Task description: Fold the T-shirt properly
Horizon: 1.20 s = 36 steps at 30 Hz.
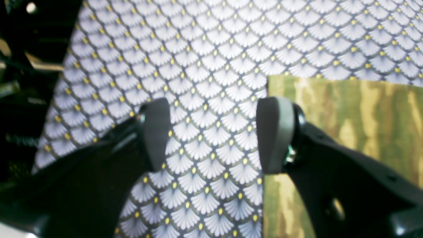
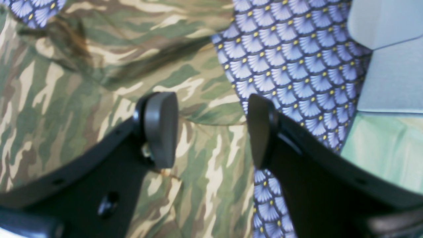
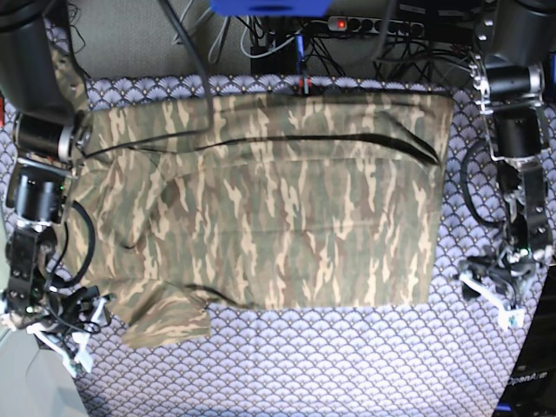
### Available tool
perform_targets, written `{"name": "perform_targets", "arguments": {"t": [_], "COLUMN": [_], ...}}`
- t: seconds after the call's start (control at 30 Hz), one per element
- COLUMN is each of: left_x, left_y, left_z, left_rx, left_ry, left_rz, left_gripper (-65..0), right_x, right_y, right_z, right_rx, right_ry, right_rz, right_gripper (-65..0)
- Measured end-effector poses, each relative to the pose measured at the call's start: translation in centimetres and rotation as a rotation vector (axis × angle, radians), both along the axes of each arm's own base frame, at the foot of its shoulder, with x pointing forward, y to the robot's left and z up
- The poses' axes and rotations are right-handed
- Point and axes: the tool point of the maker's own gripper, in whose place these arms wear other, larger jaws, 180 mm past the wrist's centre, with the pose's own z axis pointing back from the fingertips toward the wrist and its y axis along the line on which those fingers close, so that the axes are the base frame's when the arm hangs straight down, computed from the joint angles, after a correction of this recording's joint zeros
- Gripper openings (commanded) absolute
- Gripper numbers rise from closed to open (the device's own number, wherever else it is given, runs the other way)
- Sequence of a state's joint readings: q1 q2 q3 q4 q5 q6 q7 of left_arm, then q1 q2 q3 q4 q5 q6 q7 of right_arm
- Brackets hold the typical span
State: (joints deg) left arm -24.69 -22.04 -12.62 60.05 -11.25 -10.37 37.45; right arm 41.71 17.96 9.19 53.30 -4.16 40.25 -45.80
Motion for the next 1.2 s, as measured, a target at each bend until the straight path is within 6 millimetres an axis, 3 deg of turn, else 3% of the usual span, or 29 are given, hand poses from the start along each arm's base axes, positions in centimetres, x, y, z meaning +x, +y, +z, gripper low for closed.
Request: {"name": "perform_targets", "arguments": {"t": [0.07,0.17,0.3,0.53,0.7,0.8,1.07,1.2], "left_x": [0.3,1.0,1.9,2.5,2.9,2.8,4.3,3.5], "left_y": [0.0,-1.8,-4.0,-5.5,-4.9,-5.9,-9.5,-9.6], "left_z": [-1.5,-4.0,-5.3,-8.0,-8.0,-8.6,-7.9,-8.8], "left_rx": [-0.013,-0.053,-0.066,-0.128,-0.125,-0.140,-0.193,-0.194], "left_ry": [-0.005,0.012,-0.055,-0.105,-0.157,-0.147,-0.173,-0.171], "left_rz": [0.023,0.002,-0.035,0.015,0.047,0.038,0.007,0.014], "left_gripper": [-24.6,-24.6,-24.6,-24.6,-24.6,-24.6,-24.6,-24.6], "right_x": [0.0,0.4,0.2,-1.4,-2.0,-2.9,-2.8,-2.8], "right_y": [0.0,1.2,1.6,1.6,1.7,1.6,1.6,1.5], "right_z": [-0.9,-1.9,-2.8,-4.9,-5.7,-6.9,-6.6,-6.7], "right_rx": [0.002,0.032,0.053,0.051,0.054,0.051,0.048,0.046], "right_ry": [0.021,0.023,0.036,0.086,0.097,0.130,0.133,0.138], "right_rz": [0.009,0.035,0.038,0.036,0.036,0.035,0.032,0.031], "right_gripper": [-30.2,-30.2,-30.2,-30.2,-30.2,-30.2,-30.2,-30.2]}}
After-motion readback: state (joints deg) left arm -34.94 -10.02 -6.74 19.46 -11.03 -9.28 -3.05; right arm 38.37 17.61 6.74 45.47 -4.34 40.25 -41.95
